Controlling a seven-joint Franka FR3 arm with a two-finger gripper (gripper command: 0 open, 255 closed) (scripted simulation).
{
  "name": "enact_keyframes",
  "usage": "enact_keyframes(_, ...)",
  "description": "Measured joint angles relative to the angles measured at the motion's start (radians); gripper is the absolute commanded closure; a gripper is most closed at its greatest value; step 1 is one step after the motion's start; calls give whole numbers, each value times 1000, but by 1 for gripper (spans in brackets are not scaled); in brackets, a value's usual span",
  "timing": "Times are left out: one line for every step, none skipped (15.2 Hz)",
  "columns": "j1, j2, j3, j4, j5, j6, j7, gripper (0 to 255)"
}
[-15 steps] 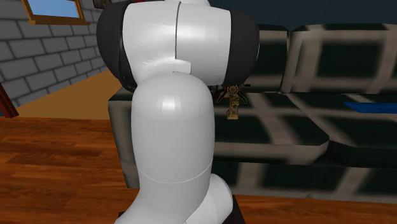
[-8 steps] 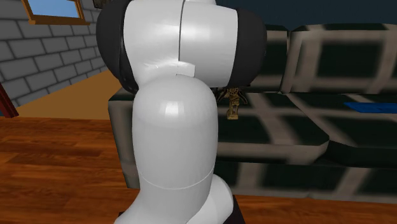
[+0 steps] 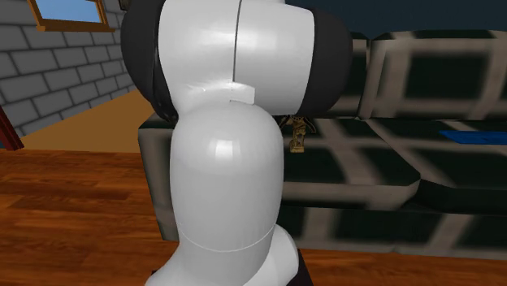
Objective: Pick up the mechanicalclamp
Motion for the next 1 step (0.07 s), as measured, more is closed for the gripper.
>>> enact_keyframes(-2,-4,2,2,-7,-5,6,255)
